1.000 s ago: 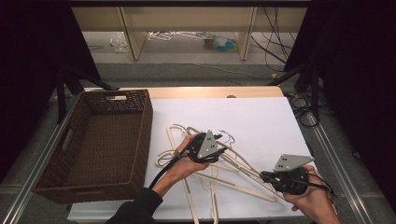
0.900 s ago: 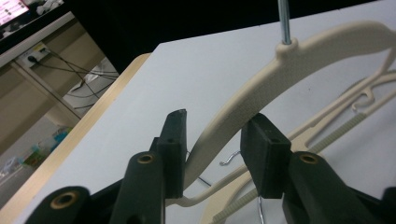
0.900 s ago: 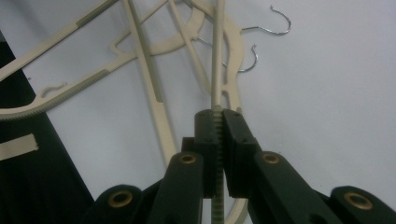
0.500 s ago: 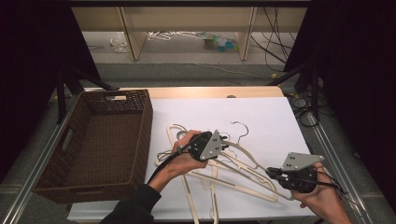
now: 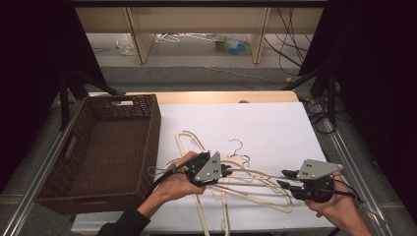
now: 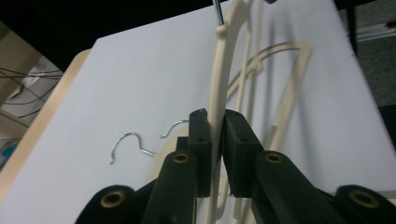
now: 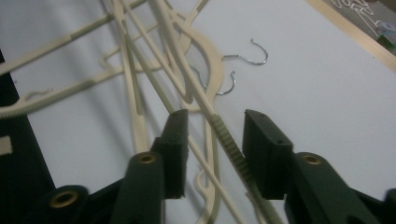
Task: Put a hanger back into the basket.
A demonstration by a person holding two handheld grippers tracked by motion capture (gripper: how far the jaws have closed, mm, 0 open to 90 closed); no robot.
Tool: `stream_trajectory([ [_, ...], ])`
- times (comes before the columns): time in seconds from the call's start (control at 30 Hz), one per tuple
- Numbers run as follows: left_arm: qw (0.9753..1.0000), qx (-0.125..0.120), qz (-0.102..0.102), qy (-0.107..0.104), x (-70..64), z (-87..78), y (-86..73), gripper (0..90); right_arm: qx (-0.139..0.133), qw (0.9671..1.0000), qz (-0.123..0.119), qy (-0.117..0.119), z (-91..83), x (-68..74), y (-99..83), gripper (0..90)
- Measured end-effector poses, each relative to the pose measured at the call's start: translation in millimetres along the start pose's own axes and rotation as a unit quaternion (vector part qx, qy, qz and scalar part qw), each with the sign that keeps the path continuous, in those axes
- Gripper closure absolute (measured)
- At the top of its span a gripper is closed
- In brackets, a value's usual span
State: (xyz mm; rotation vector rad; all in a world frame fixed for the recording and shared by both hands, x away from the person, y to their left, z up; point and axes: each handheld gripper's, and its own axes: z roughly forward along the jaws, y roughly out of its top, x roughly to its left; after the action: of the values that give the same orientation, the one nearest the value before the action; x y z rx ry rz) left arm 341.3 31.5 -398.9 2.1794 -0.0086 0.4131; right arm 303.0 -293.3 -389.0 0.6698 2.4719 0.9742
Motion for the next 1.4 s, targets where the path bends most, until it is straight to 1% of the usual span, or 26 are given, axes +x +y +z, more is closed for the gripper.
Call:
stream_trajectory([
  [0.03, 1.0000, 0.000, -0.004, -0.006, -2.8, -1.6, 0.4, 84.0, -0.004, 1.0000, 0.009, -0.001, -1.2, 0.0, 0.9, 56.1],
  [0.13, 0.9994, 0.001, -0.025, -0.024, -11.9, -5.3, 2.9, 85.8, -0.021, 0.9996, 0.019, 0.001, -2.5, -1.3, 0.6, 52.4],
  [0.17, 0.9991, 0.000, -0.035, -0.025, -13.4, -5.6, 3.9, 86.2, -0.022, 0.9994, 0.028, 0.002, -3.7, -1.3, 0.7, 50.8],
  [0.2, 0.9984, 0.002, -0.047, -0.029, -14.3, -6.5, 5.2, 86.3, -0.029, 0.9992, 0.028, 0.000, -3.9, -2.1, 0.9, 49.2],
  [0.3, 0.9977, 0.016, -0.058, -0.031, -15.4, -8.2, 8.4, 86.3, -0.045, 0.9979, 0.047, 0.006, -6.5, -2.5, 2.1, 45.7],
  [0.37, 0.9972, 0.020, -0.065, -0.030, -15.2, -8.6, 8.5, 86.3, -0.048, 0.9976, 0.049, 0.002, -6.9, -3.5, 2.0, 42.9],
  [0.5, 0.9960, 0.024, -0.083, -0.022, -12.2, -12.0, 7.4, 86.4, -0.051, 0.9965, 0.066, 0.000, -6.9, -5.2, -0.8, 42.3],
  [0.57, 0.9959, 0.025, -0.086, -0.017, -9.6, -16.2, 8.8, 86.4, -0.054, 0.9964, 0.065, -0.003, -7.5, -5.2, -0.6, 42.3],
  [0.6, 0.9955, 0.021, -0.092, -0.009, -6.5, -21.9, 11.7, 86.4, -0.059, 0.9963, 0.062, -0.003, -8.9, -5.3, 0.9, 42.3],
  [0.63, 0.9955, 0.021, -0.092, -0.009, -6.5, -21.9, 11.7, 86.3, -0.059, 0.9963, 0.062, -0.003, -8.9, -5.3, 0.9, 42.3],
  [0.7, 0.9946, 0.016, -0.103, 0.001, -2.4, -30.0, 15.7, 86.4, -0.065, 0.9956, 0.067, -0.009, -11.2, -4.2, 2.7, 41.8],
  [0.77, 0.9934, 0.008, -0.114, 0.012, 1.7, -40.8, 20.9, 86.4, -0.075, 0.9946, 0.071, -0.007, -14.0, -2.2, 4.4, 40.2],
  [0.8, 0.9919, -0.001, -0.125, 0.019, 3.3, -47.3, 23.5, 86.3, -0.078, 0.9941, 0.074, -0.011, -14.7, -1.4, 4.7, 37.7],
  [0.87, 0.9901, -0.012, -0.138, 0.026, 7.4, -61.2, 26.9, 86.3, -0.093, 0.9914, 0.091, -0.017, -15.9, 3.0, 4.4, 33.2],
  [0.9, 0.9890, -0.017, -0.144, 0.030, 10.0, -68.5, 27.8, 86.3, -0.115, 0.9881, 0.101, -0.016, -14.5, 8.1, 1.4, 31.8],
  [0.93, 0.9872, -0.024, -0.154, 0.033, 12.9, -75.3, 28.2, 86.3, -0.115, 0.9875, 0.106, -0.013, -13.2, 10.2, -0.7, 31.0],
  [0.97, 0.9919, -0.031, -0.114, 0.047, 26.5, -89.4, 29.2, 86.3, -0.115, 0.9870, 0.111, -0.012, -10.6, 12.4, -3.2, 28.6],
  [1.0, 0.9919, -0.031, -0.114, 0.047, 26.5, -89.4, 29.2, 86.3, -0.115, 0.9870, 0.111, -0.012, -10.6, 12.4, -3.2, 28.6],
  [1.03, 0.9821, -0.038, -0.177, 0.051, 20.6, -94.8, 30.2, 86.3, -0.112, 0.9870, 0.115, -0.011, -6.8, 14.3, -5.8, 27.2],
  [1.13, 0.9780, -0.047, -0.193, 0.063, 30.4, -115.9, 34.3, 86.3, -0.102, 0.9872, 0.123, -0.005, 5.3, 19.1, -14.2, 27.7],
  [1.17, 0.9746, -0.056, -0.205, 0.072, 37.6, -131.1, 37.3, 86.3, -0.095, 0.9880, 0.122, -0.001, 13.3, 19.8, -18.2, 27.8],
  [1.2, 0.9746, -0.056, -0.205, 0.072, 37.6, -131.1, 37.3, 86.3, -0.091, 0.9884, 0.122, 0.002, 15.9, 20.1, -19.3, 27.7],
  [1.23, 0.9720, -0.061, -0.213, 0.077, 41.1, -138.8, 38.5, 86.3, -0.091, 0.9884, 0.122, 0.002, 15.9, 20.1, -19.3, 27.7],
  [1.27, 0.9709, -0.066, -0.216, 0.081, 45.3, -146.6, 39.1, 86.3, -0.090, 0.9885, 0.121, 0.002, 17.6, 20.3, -19.9, 27.8],
  [1.33, 0.9673, -0.073, -0.225, 0.092, 52.8, -162.3, 39.2, 86.3, -0.088, 0.9884, 0.123, 0.007, 18.9, 21.4, -20.1, 27.9],
  [1.4, 0.9630, -0.079, -0.235, 0.106, 60.4, -178.1, 37.5, 86.3, -0.085, 0.9892, 0.119, 0.004, 19.3, 21.5, -20.3, 28.0],
])
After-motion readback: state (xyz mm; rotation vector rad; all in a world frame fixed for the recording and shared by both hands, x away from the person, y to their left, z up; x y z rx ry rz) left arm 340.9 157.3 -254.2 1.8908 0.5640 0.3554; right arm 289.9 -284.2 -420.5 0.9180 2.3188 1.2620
